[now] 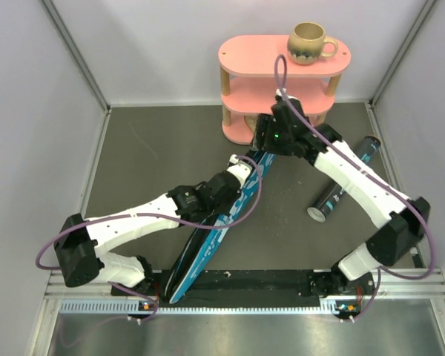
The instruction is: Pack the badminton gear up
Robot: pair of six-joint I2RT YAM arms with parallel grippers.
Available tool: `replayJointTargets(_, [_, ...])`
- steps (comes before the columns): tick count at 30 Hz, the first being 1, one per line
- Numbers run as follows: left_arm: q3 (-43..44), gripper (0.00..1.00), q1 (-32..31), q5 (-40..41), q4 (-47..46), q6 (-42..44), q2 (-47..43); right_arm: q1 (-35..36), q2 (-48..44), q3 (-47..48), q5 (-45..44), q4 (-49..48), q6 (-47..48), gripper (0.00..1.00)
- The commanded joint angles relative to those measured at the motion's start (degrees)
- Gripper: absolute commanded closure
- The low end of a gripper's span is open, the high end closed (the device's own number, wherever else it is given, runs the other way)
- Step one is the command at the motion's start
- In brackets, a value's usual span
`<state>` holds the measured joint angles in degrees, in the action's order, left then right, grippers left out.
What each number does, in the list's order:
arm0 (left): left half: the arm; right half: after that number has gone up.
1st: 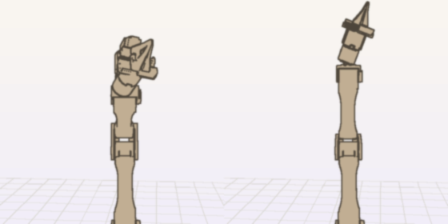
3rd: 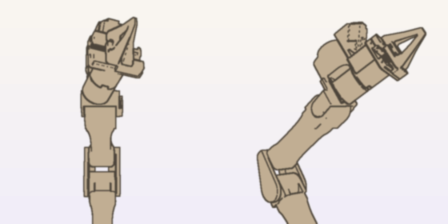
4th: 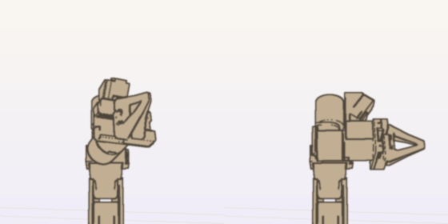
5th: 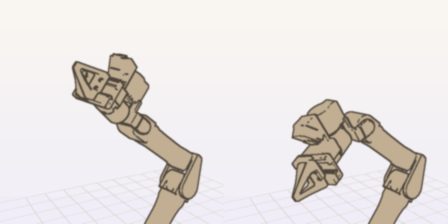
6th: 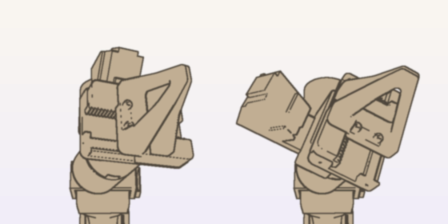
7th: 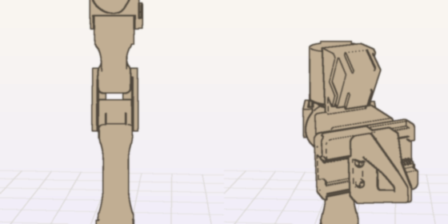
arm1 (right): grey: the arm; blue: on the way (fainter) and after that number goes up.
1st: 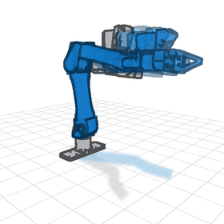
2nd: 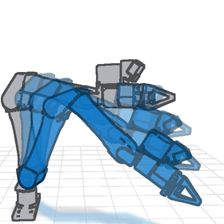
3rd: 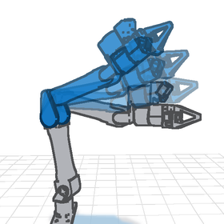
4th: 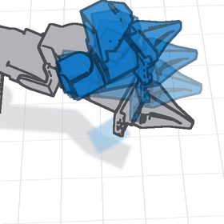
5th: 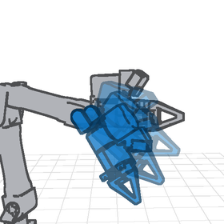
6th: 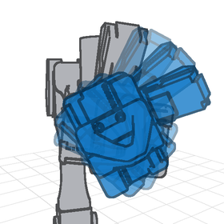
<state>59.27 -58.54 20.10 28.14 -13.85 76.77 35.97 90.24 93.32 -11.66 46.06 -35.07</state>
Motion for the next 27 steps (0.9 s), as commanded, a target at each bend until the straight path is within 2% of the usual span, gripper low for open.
replayJointTargets(1, [2.3, 1.00, 0.2, -4.1, -7.1, 0.0, -3.0, -5.0, -16.5, -14.0, 13.1, -16.9, 1.4, 0.25])
replayJointTargets(2, [2.2, 1.00, 0.4, -5.9, -7.2, 0.3, -3.2, -6.3, -18.2, -19.5, 17.8, -22.3, 1.7, 0.22])
replayJointTargets(4, [1.6, 1.00, 0.3, -6.6, -7.6, 0.9, -3.5, -12.1, -21.3, -24.6, 24.0, -27.8, 1.6, 0.19])
replayJointTargets(7, [1.3, 1.00, 0.5, -8.1, -7.6, 1.6, -3.7, -21.4, -22.8, -28.4, 32.3, -30.4, -0.7, 0.18])
replayJointTargets(12, [0.9, 1.00, 0.6, -9.4, -8.3, 3.5, -3.1, -23.3, -13.8, -17.7, 35.1, -19.1, -1.6, 0.26])
replayJointTargets(18, [1.2, 1.00, 0.6, -11.5, -8.5, 5.0, -2.6, -22.9, -6.9, -12.0, 31.2, -16.4, -5.2, 0.34])
replayJointTargets(25, [0.5, 1.00, 0.8, -13.3, -8.8, 6.5, -3.3, -21.1, -2.6, -8.9, 27.4, -15.0, -7.5, 0.55])
replayJointTargets(27, [0.7, 1.00, 1.1, -15.2, -8.7, 7.1, -3.3, -20.4, -1.8, -8.4, 27.4, -14.7, -7.7, 0.72])
